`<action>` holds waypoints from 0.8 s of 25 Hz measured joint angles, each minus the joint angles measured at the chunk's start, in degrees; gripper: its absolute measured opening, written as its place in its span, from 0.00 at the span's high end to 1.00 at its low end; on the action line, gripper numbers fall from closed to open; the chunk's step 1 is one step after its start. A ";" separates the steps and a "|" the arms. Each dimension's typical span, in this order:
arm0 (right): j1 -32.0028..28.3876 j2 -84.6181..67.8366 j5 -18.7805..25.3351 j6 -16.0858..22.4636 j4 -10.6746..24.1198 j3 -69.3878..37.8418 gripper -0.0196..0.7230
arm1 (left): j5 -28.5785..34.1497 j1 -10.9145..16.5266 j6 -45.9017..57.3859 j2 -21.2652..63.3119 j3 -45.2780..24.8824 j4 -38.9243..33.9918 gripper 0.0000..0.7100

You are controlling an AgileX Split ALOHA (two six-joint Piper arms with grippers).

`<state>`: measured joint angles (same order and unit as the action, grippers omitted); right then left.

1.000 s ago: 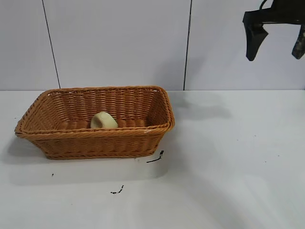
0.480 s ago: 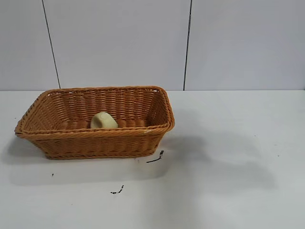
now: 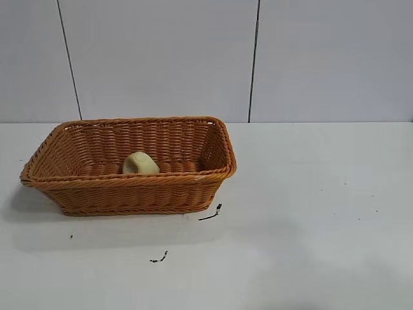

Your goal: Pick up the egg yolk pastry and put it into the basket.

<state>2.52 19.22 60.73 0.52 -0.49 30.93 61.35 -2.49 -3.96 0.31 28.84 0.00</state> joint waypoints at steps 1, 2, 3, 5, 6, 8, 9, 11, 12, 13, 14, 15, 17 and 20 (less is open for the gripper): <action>0.00 -3.51 -0.58 0.00 0.00 -1.37 0.04 | 0.00 0.00 0.00 0.00 0.00 0.00 0.02; 0.00 -6.78 -0.68 0.00 -0.05 -2.36 0.04 | 0.00 0.00 0.00 0.00 0.00 0.00 0.02; 0.00 -9.24 -0.68 0.00 -0.05 -2.76 0.04 | 0.00 0.00 0.00 0.00 0.00 0.00 0.02; 0.00 -14.45 -1.35 0.07 -0.05 -2.92 0.04 | 0.00 0.00 0.00 0.00 0.00 0.00 0.02; 0.00 -16.33 -1.62 0.09 -0.05 -2.97 0.04 | 0.00 0.00 0.00 0.00 0.00 0.00 0.02; 0.00 -19.03 -1.63 0.09 -0.05 -2.97 0.04 | 0.00 0.00 0.00 0.00 0.00 0.00 0.02; 0.00 -19.36 -1.63 0.09 -0.10 -2.97 0.04 | 0.00 0.00 0.00 0.00 0.00 0.00 0.02; 0.00 -19.50 -1.63 0.09 -0.10 -2.98 0.04 | 0.00 0.00 0.00 0.00 0.00 0.00 0.02; 0.00 -19.50 -1.63 0.09 -0.10 -2.98 0.04 | 0.00 0.00 0.00 0.00 0.00 0.00 0.02; 0.00 -19.50 -1.63 0.09 -0.10 -2.98 0.04 | 0.00 0.00 0.00 0.00 0.00 0.00 0.02; 0.00 -19.50 -1.63 0.09 -0.10 -2.98 0.04 | 0.00 0.00 0.00 0.00 0.00 0.00 0.02; 0.00 -19.50 -1.63 0.09 -0.10 -2.98 0.04 | 0.00 0.00 0.00 0.00 0.00 0.00 0.02; 0.00 -19.50 -1.63 0.09 -0.10 -2.98 0.04 | 0.00 0.00 0.00 0.00 0.00 0.00 0.02; 0.00 -19.50 -1.63 0.09 -0.10 -2.98 0.04 | 0.00 0.00 0.00 0.00 0.00 0.00 0.02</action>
<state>2.52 -0.28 59.10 0.62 -0.60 27.94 61.35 -2.49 -3.96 0.31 28.84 0.00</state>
